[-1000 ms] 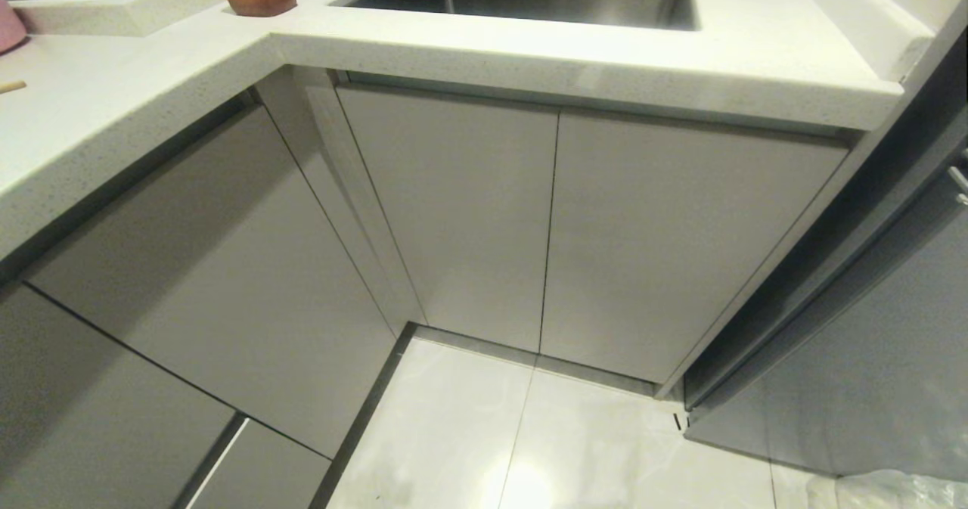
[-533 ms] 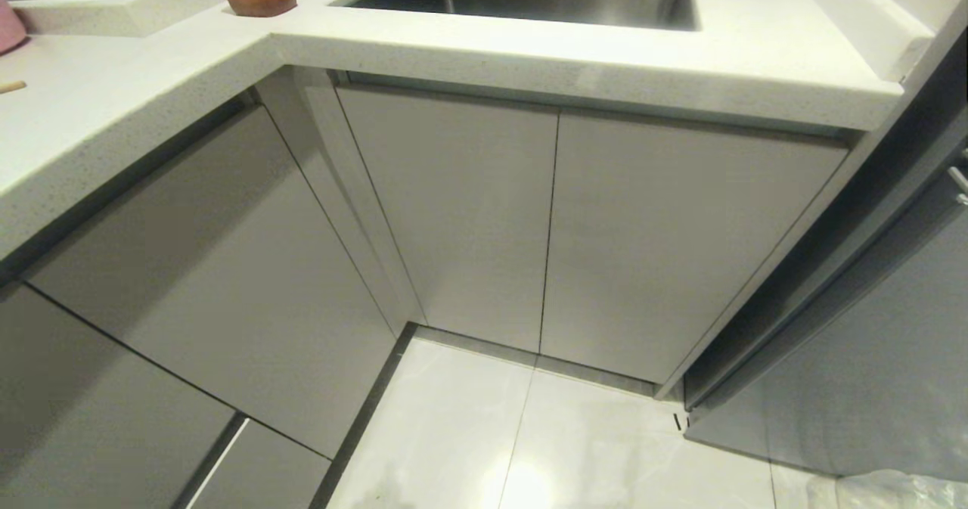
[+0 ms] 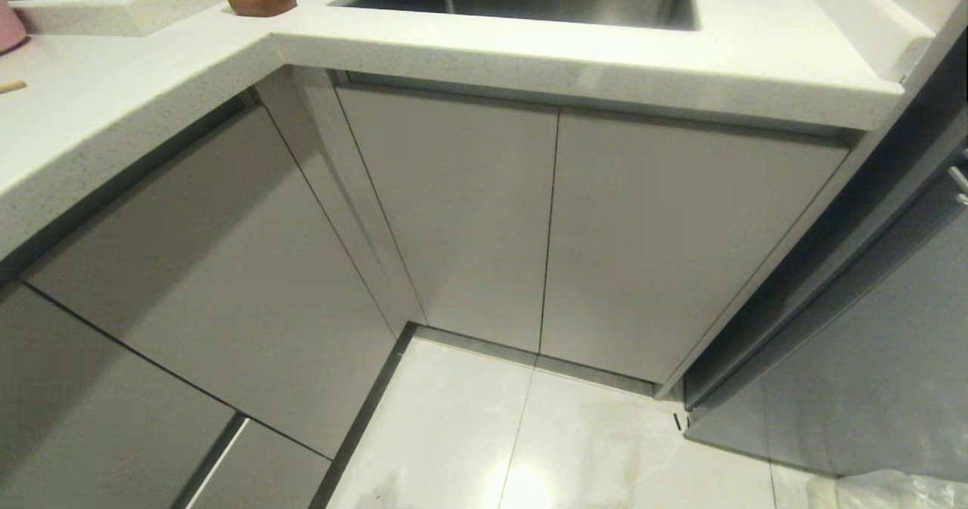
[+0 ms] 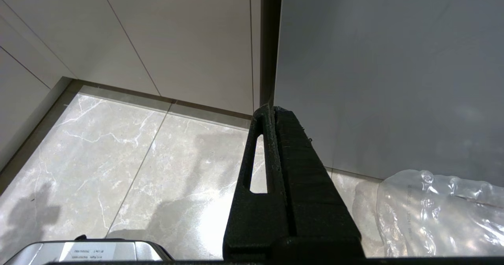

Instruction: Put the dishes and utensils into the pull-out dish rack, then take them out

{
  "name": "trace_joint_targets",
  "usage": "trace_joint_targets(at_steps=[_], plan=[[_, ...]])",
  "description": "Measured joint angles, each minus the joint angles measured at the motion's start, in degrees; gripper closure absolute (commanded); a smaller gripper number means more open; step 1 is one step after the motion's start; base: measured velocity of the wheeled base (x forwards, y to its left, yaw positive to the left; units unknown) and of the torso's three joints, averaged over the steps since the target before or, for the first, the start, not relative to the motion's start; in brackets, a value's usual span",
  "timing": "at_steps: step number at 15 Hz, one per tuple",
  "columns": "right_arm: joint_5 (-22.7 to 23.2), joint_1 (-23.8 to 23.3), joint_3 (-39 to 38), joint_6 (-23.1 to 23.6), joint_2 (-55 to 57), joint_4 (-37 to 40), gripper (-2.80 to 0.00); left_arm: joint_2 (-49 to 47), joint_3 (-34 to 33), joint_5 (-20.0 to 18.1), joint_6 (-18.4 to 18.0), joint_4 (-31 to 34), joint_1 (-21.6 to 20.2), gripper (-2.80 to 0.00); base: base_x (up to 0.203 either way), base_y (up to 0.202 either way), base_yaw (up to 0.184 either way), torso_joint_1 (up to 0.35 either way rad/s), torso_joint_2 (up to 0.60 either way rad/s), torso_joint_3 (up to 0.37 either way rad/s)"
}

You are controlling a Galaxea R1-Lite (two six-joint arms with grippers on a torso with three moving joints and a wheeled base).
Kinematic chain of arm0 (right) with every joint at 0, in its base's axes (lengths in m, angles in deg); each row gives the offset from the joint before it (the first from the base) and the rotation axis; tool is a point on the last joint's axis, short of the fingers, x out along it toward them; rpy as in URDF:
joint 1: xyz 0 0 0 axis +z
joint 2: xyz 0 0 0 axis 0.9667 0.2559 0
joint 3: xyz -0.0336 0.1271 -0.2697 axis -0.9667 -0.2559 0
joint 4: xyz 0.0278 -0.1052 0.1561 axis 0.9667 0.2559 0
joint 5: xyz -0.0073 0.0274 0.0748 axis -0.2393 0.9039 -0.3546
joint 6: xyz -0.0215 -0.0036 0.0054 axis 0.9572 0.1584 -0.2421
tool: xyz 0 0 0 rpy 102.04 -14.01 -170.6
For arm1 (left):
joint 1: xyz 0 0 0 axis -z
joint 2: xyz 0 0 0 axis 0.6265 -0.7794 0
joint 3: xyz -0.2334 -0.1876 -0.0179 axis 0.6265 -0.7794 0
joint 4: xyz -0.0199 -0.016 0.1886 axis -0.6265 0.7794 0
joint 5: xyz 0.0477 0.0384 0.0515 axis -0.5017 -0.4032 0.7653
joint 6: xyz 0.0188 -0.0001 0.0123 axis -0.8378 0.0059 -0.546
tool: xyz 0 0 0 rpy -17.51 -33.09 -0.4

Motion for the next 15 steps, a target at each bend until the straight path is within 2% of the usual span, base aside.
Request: trace_joint_targets(at_steps=[5,15], plan=[[0.0,0.0,0.0,0.0,0.0,0.0,0.00,0.0,0.0,0.1,-0.1,0.0,0.0,0.00,0.000,0.000,0.000,0.004,0.00,0.045],[0.0,0.0,0.0,0.0,0.0,0.0,0.00,0.0,0.0,0.1,0.0,0.1,0.0,0.00,0.000,0.000,0.000,0.003,0.00,0.197]])
